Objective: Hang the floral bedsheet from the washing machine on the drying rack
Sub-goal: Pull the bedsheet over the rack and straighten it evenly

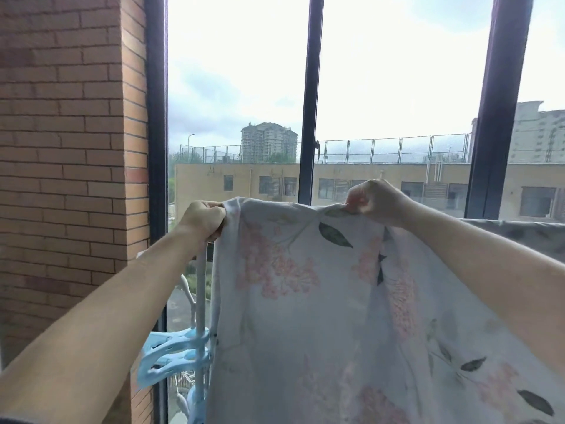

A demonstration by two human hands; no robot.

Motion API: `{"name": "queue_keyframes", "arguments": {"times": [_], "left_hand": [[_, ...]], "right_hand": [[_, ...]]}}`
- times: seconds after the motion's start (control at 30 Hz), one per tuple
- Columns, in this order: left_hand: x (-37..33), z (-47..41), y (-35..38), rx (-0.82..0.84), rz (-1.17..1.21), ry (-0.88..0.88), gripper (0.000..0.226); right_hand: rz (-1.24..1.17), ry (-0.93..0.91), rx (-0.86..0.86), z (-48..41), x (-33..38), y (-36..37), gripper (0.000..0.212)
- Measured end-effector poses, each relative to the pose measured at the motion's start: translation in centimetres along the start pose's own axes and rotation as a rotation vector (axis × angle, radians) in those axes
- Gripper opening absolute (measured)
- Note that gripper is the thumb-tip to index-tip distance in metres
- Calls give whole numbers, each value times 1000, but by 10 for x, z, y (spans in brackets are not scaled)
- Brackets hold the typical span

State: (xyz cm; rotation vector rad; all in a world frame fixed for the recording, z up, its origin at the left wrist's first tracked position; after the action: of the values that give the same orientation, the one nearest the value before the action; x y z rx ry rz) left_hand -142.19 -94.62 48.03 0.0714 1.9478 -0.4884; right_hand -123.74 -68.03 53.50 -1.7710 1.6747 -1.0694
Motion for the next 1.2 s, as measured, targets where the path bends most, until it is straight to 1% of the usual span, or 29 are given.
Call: {"name": "queue_keyframes", "arguments": {"times": [0.07, 0.17, 0.2, 0.3, 0.33, 0.43, 0.5, 0.57, 0.67, 0.77, 0.9, 1.0, 1.1, 1.13, 1.2], "left_hand": [[-10, -6, -13, -157, 22, 50, 29], [-25, -19, -24, -216, 147, 20, 15], [-29, -24, -25, -237, 185, 5, 14], [-38, -33, -28, -335, 119, 7, 17], [-35, -37, -31, -361, 86, 6, 18], [-10, -37, -34, -414, -29, -30, 33], [8, -32, -33, -455, -118, -19, 34], [16, -27, -35, -512, -170, -20, 30], [23, -31, -48, -603, -183, -71, 32], [32, -34, -61, -673, -162, -99, 33], [41, -40, -75, -688, -74, -214, 39], [39, -42, -82, -619, 18, -285, 39], [34, -44, -81, -447, 126, -255, 29], [32, -45, -79, -410, 112, -245, 24], [25, -44, -70, -388, 42, -202, 18]], "right_hand": [[22, 6, -87, -1, -5, -7, 31], [-25, 84, -217, -4, -17, -27, 27], [-39, 105, -247, -4, -21, -34, 25], [-51, 109, -280, -7, -24, -46, 24], [-61, 100, -272, -9, -20, -46, 24], [-77, 79, -168, -11, -5, -29, 28], [-53, 87, -130, -11, -2, -16, 30], [-25, 105, -114, -11, 4, -8, 25], [49, 74, -102, -18, 25, 1, 20], [110, 35, -86, -23, 44, 11, 19], [132, 13, -88, -34, 57, 30, 21], [165, 12, -107, -38, 60, 38, 26], [154, 23, -148, -36, 48, 29, 27], [129, 21, -181, -35, 42, 23, 27], [72, 2, -271, -31, 32, 9, 24]]}}
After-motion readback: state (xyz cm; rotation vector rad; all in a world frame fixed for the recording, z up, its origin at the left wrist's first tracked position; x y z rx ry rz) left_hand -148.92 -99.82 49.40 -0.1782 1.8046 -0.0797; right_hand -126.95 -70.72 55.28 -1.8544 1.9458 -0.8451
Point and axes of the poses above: each hand's wrist, its own z-axis away from the middle knuckle, its own y-axis out of the palm, x = y × z, the point moved 2 cm from there along -z, towards the middle knuckle, and after that the axes turned 8 degrees about -z, right-handed, at the moved point
